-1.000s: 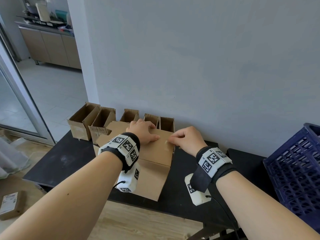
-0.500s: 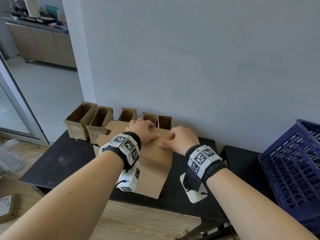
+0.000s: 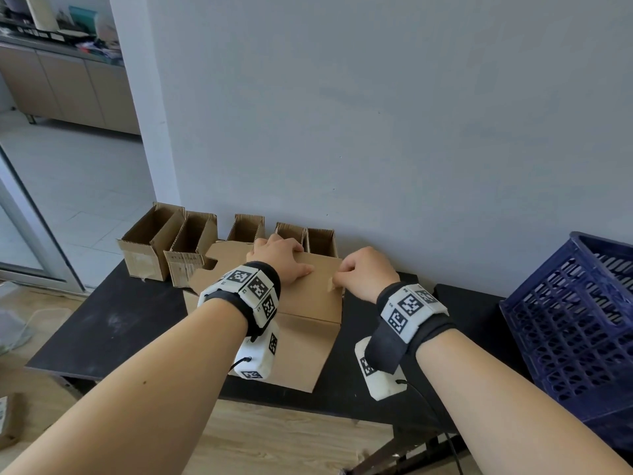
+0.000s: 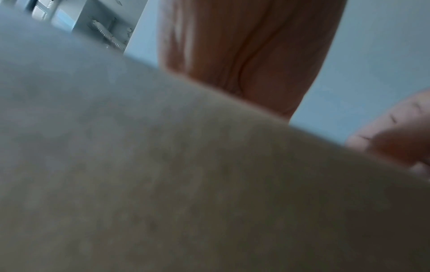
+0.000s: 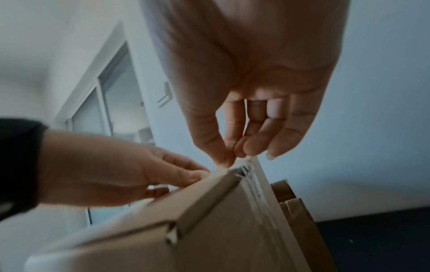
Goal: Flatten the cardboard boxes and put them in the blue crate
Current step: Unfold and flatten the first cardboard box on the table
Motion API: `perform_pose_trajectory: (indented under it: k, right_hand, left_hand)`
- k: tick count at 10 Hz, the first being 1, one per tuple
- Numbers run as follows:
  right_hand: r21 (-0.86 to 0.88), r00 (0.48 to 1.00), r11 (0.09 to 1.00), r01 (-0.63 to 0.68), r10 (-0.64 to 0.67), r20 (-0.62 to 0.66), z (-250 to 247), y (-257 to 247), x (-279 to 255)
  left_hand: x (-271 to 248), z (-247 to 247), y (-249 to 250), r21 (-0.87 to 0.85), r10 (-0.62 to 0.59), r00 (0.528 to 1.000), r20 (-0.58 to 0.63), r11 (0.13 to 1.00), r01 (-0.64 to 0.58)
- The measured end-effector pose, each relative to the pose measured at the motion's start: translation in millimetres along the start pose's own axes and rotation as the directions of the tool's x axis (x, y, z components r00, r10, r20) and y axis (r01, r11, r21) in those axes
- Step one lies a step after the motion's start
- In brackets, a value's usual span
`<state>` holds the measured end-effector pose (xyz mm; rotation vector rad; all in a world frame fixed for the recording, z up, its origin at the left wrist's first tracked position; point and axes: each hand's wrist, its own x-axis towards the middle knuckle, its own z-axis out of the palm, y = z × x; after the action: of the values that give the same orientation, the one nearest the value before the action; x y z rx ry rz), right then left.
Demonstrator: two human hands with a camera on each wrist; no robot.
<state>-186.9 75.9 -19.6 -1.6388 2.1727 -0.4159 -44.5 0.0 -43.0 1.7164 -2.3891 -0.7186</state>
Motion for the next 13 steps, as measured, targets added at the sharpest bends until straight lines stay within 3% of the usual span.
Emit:
perform_pose_trajectory:
  k: [2, 3, 4, 5, 7, 9, 10, 13]
  right_hand:
    - [0.290, 0.987, 0.950, -0.113, 0.140, -0.076, -4.5, 17.5, 2.4]
    - [0.341, 0.988, 0.934, -0.101, 0.134, -0.075, -5.3, 18.8, 1.3]
    - [0.404, 0.973, 0.913, -0.060, 0.143, -0.179, -6.4, 19.8, 2.0]
    - [0.344, 0.944, 0.939, 0.010, 0.104, -0.312, -14.7, 19.7, 1.7]
    - [0.240, 0.972, 0.970, 0.044, 0.014, -0.235, -12.2, 0.7, -6.6]
    - [-0.084, 0.998, 0.995, -0.054, 0.050, -0.045, 2.6, -12.8, -6.0]
    - [-0.070, 0.997, 0.995, -0.075, 0.075, -0.009, 3.4, -10.8, -1.8]
    - [0.324, 0.978, 0.923, -0.209, 0.206, 0.042, -3.6, 5.5, -6.2]
  left_hand:
    - [-1.5, 1.0, 0.8, 0.010, -0.003, 1.000, -0.006, 1.000, 0.003]
    - [-1.6, 0.9, 1.8, 0.027, -0.003, 1.000, -0.003, 1.000, 0.003]
    - [-1.7, 0.3, 1.5, 0.022, -0.005, 1.000, 0.003, 1.000, 0.005]
    - [-2.3, 0.3, 1.1, 0.022, -0.006, 1.000, 0.003, 1.000, 0.006]
    - [-2.7, 1.3, 2.6, 0.036, -0.016, 1.000, -0.005, 0.999, 0.016]
    - [-4.3, 0.4, 1.9, 0.036, -0.017, 1.000, -0.003, 0.999, 0.017]
    - [-4.4, 0.1, 2.1, 0.030, -0.020, 1.000, -0.001, 0.999, 0.020]
    - [-5.7, 2.3, 3.0, 0.028, -0.005, 1.000, -0.002, 1.000, 0.005]
